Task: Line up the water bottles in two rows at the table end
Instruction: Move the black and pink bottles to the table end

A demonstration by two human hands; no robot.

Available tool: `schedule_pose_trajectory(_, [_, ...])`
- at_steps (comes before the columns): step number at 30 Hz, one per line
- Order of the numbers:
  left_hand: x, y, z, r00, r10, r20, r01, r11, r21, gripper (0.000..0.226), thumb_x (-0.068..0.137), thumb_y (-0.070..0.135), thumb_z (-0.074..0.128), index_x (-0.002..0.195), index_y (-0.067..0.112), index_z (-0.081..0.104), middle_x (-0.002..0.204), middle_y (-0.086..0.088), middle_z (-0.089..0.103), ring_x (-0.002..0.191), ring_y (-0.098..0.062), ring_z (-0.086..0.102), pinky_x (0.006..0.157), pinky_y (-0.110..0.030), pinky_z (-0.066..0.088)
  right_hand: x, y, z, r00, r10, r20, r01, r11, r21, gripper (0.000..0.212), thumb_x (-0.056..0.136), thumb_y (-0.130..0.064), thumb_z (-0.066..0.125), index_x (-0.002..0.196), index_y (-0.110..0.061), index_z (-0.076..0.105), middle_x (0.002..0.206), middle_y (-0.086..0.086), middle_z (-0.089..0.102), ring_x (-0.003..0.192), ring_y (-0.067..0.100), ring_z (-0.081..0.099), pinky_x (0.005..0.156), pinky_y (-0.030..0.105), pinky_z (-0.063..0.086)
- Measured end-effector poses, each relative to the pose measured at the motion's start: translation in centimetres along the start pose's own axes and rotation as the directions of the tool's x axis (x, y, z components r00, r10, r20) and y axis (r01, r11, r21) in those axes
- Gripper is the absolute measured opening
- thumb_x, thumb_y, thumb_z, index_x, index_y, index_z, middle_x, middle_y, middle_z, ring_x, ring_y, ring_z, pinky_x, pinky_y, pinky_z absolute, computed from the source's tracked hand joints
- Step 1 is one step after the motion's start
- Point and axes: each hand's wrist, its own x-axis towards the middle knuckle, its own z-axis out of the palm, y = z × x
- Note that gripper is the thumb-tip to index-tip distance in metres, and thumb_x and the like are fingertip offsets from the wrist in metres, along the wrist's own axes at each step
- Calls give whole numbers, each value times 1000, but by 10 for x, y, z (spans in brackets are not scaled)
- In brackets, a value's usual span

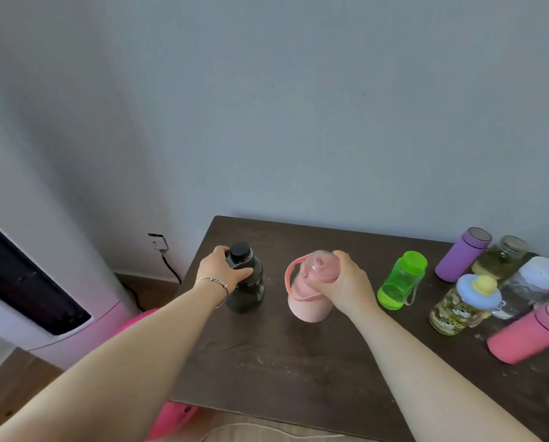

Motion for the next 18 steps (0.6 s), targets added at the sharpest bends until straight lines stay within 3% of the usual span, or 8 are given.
schedule_pose_trajectory(10, [75,-10,-17,1000,-1,23,3,997,-81,68,70,32,80,128,17,48,112,-3,61,91,-22,52,78,-29,43,64,-31,27,999,16,-36,-17,1000,-16,77,68,-49,80,133,-25,46,118,-1,60,107,25,59,85,38,52])
schedule_pose_trajectory(18, [145,-7,-11,999,-35,5,35,998,-57,68,70,33,80,129,17,49,116,-4,63,100,-25,56,84,-31,46,144,-39,59,1000,2,12,-2,1000,-4,73,63,-55,80,123,-27,49,113,-5,60,102,21,60,81,38,53])
